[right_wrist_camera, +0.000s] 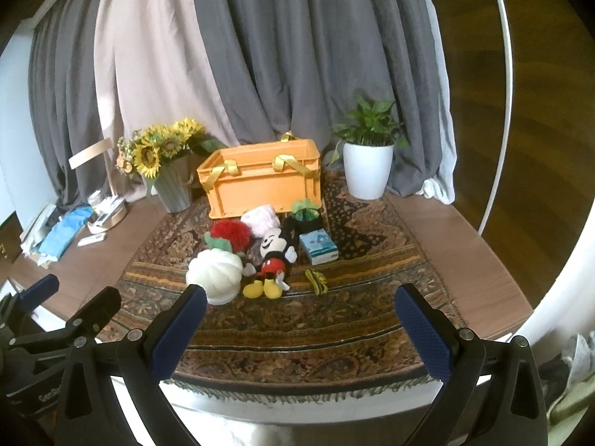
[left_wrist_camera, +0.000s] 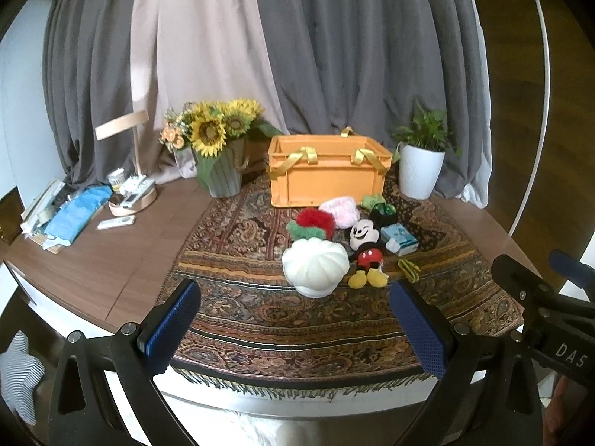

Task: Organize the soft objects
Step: 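Grasp the white pumpkin plush with the left tool while the right tool grasps the Mickey plush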

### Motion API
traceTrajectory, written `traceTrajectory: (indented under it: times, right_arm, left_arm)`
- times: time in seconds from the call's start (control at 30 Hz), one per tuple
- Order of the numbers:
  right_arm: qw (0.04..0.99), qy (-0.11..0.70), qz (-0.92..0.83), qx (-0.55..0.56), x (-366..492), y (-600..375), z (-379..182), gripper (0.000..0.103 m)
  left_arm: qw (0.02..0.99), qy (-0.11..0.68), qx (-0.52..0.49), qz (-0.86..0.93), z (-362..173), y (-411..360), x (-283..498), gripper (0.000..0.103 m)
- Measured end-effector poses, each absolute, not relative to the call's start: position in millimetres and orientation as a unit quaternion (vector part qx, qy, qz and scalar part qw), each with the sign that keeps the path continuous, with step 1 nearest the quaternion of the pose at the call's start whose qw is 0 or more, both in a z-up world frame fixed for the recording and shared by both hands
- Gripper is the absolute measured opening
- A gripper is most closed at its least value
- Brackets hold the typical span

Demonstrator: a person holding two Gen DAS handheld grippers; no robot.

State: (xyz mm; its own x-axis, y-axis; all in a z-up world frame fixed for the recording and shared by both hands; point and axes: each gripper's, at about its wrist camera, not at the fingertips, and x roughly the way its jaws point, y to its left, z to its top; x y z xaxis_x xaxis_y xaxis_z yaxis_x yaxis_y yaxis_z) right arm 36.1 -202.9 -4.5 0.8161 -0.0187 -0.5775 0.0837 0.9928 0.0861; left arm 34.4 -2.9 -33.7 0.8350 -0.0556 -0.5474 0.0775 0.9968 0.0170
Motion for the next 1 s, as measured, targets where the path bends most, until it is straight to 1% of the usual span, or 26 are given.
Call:
traceTrajectory:
  times: [0.27,0.6,1.0]
  right_arm:
    - [0.942,0.33,-0.026,0.063,83.6,-198.0,-25.6,0.102]
    - [0.921,0.382,-0.034,0.068,151.4,-181.7,-59.1,0.102]
    - [0.905,0.421,-0.018,0.062,199.7,-178.3,-89.7,0.099]
  left_arm:
    - [0.951,0.304,0.025,-0.058,-50.2,6.9,79.4,0.103]
    - [0.934,0.332,0.05,-0.119,-84.0,14.5,150.1,0.103]
    - [0.902,0.397,0.038,-0.167,-129.6,7.6,198.3,0.103]
